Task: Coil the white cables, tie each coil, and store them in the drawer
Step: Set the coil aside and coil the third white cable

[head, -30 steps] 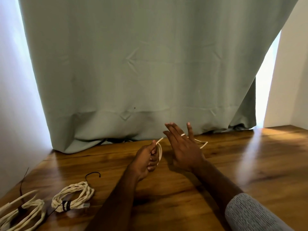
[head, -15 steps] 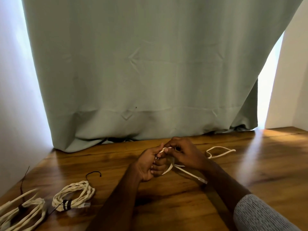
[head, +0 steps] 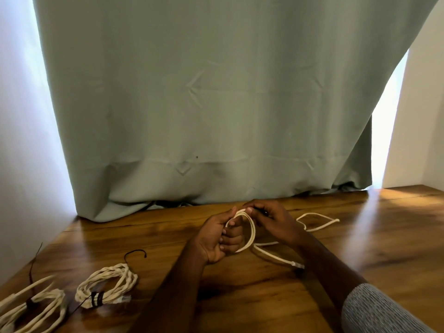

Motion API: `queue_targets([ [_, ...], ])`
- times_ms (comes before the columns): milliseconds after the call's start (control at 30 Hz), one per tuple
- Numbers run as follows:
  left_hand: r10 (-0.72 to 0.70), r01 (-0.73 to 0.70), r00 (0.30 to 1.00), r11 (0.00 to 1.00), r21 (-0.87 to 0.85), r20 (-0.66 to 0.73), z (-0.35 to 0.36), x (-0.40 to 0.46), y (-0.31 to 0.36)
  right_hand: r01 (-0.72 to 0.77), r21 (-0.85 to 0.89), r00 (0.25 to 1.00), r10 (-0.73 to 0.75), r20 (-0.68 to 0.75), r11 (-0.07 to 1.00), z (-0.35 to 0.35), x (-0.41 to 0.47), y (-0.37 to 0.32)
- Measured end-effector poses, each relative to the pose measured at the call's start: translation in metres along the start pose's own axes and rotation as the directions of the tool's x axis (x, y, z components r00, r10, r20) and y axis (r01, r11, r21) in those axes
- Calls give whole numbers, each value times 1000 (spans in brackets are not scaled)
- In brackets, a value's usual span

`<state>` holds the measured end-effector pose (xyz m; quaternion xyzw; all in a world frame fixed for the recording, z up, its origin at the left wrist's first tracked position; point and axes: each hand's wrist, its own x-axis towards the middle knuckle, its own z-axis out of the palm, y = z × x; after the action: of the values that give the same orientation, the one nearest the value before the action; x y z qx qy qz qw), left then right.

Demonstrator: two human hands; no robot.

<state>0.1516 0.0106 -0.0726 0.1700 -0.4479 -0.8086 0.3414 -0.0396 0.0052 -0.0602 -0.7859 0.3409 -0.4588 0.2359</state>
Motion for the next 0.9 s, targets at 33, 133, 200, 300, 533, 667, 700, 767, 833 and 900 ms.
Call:
queue_targets([
  [33, 17, -17, 1000, 1000, -23, 15, -1, -1, 1, -37, 15, 999, 37, -13, 999, -2, -1, 1],
  [133, 79, -75, 996, 992, -99, 45, -1, -1, 5, -68, 50, 995, 72, -67, 996, -1, -3, 2],
  [200, 124, -117, 991, 983, -139, 41, 4, 0, 10, -20, 3, 990, 20, -139, 1000, 3, -2, -2],
  [300, 193, -191, 981, 968, -162, -5, 11, 2, 14, 12, -124, 975, -39, -219, 992, 5, 1, -4],
  [533, 354, -372, 927, 913, -170, -127, 7, 4, 17, -103, -668, 968, 230, 105, 737, 6, 1, -10],
  [667, 442, -460, 886, 878, -134, -142, 12, 1, 28, -95, -864, 888, 435, 151, 494, 12, 0, -19],
  [700, 465, -483, 873, 867, -122, -147, 14, 1, 31, -78, -877, 870, 462, 172, 473, 14, 0, -20],
  [767, 503, -524, 846, 845, -107, -175, 17, 0, 35, -65, -884, 854, 484, 191, 463, 17, 1, -20],
  [833, 522, -550, 826, 829, -103, -214, 19, 0, 37, -38, -892, 843, 494, 214, 451, 20, 3, -23],
  [900, 532, -569, 808, 817, -99, -253, 19, -1, 39, -18, -884, 841, 486, 239, 467, 24, 4, -24],
])
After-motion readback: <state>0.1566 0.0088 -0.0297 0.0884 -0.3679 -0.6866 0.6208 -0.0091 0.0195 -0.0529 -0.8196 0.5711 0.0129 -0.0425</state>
